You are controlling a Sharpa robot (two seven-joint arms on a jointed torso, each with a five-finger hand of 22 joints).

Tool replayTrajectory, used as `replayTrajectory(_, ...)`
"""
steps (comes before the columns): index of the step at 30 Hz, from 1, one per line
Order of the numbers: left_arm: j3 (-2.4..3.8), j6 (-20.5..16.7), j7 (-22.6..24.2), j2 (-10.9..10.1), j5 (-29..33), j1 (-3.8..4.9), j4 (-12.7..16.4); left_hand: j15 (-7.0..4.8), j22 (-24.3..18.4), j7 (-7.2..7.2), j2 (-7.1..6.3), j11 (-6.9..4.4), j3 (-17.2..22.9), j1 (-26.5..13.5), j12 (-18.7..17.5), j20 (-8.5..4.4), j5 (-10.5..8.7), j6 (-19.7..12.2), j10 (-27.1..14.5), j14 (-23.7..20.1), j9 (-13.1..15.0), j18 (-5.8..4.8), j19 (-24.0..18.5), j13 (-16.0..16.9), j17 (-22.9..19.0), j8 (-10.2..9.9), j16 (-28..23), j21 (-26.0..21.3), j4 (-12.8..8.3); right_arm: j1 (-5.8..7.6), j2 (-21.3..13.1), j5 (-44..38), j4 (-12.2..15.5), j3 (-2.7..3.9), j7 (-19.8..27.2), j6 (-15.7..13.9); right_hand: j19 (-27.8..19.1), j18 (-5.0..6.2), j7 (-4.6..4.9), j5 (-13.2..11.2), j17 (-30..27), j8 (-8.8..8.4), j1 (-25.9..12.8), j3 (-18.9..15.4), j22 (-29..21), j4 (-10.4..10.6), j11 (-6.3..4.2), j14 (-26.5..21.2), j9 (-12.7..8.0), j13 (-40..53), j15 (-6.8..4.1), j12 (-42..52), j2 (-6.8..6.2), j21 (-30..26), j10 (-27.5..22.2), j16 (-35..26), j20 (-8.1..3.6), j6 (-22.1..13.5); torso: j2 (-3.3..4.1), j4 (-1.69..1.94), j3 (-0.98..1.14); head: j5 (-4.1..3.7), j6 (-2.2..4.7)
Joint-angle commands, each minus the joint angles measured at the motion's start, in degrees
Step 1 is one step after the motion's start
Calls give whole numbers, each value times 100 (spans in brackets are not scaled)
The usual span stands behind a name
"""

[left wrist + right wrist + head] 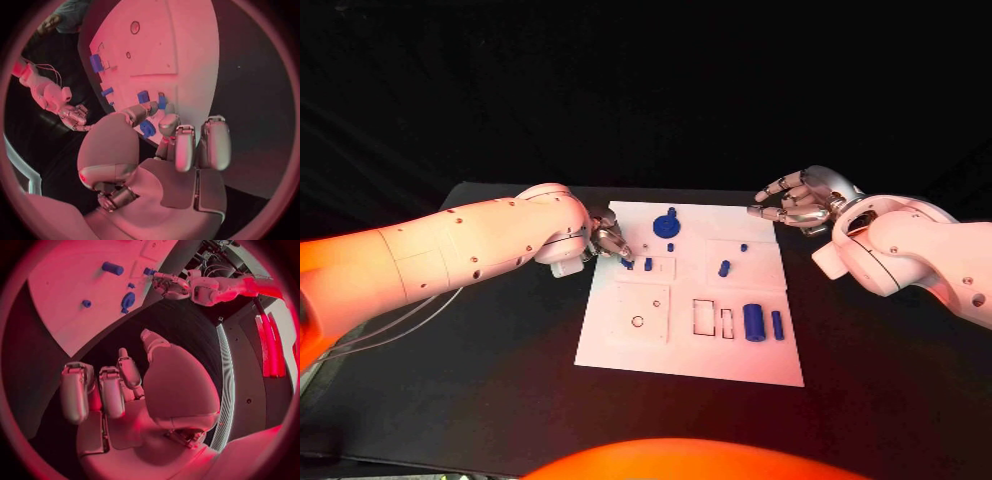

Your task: Assemble the parts on the task board

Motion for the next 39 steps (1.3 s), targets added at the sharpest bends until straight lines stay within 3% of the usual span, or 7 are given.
replayTrajectory(1,-8,72,-18,16,-57,-3,-20,-69,395,-210,109,-129,798,56,45,-11,642,397,426,628,373,-148,154,29,1569,453,102,72,-195,-3,-1,-11,4,1,14,13,240,-14,-15,41,1030,142,77,-4,1042,106,-14,447,12,-33,-47,-77,29,-48,-132,-48,-31,-47,1,-4,0,3,-7)
replayTrajectory(30,-17,291,-21,80,-95,-18,-30,-80,410,-231,97,-145,782,17,57,-21,677,430,466,628,393,-152,164,40,1569,484,102,78,-215,-23,11,-11,-8,1,23,18,240,-13,-18,58,1024,163,78,3,1040,101,-17,445,11,-39,-49,-80,23,-53,-136,-53,-34,-53,1,0,8,3,-35)
replayTrajectory(39,-17,352,-20,149,-39,-18,-70,-109,412,-290,188,-187,659,-125,186,-47,627,550,597,628,468,-152,164,260,1569,587,102,74,-122,-28,10,-11,-8,1,26,14,240,-13,-18,58,1024,163,78,3,1040,101,-17,445,11,-39,-49,-80,23,-53,-136,-53,-34,-53,0,-8,8,-7,-45)
